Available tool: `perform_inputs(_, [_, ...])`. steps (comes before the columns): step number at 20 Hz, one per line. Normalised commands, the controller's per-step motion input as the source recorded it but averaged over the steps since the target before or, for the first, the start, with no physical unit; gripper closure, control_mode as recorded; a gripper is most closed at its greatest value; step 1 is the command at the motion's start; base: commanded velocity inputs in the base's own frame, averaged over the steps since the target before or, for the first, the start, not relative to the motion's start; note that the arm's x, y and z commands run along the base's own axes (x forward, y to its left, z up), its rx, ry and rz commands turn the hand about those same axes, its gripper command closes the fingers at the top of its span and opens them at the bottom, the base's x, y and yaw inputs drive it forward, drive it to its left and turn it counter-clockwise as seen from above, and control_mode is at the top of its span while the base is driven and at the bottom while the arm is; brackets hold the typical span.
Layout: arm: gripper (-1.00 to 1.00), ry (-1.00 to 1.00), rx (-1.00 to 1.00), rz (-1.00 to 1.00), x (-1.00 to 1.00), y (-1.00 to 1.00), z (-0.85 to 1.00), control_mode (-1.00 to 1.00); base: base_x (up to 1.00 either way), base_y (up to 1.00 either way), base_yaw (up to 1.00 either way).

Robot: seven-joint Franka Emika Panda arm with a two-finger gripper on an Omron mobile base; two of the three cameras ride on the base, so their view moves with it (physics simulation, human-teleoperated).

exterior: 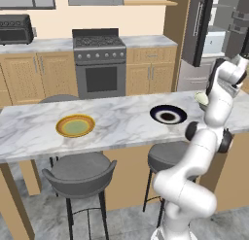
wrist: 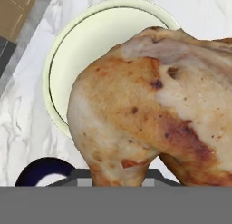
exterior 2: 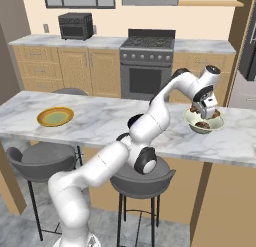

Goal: Pick the chicken drumstick and potato from their plates and place them in the bowl. Then put the bowl in the fridge.

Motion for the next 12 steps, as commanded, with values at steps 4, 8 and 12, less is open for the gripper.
perform_inputs(4, [1.00, 0.22, -0.07, 0.17, 0.34, -0.26, -0.01, -1.00, 0.00, 0.00, 0.00])
perform_inputs(8, [1.00, 0.18, 0.00, 0.23, 0.30, -0.30, -0.09, -1.00, 0.00, 0.00, 0.00])
perform_inputs(12, [1.00, 0.17, 0.00, 0.26, 0.31, -0.35, -0.02, -1.00, 0.00, 0.00, 0.00])
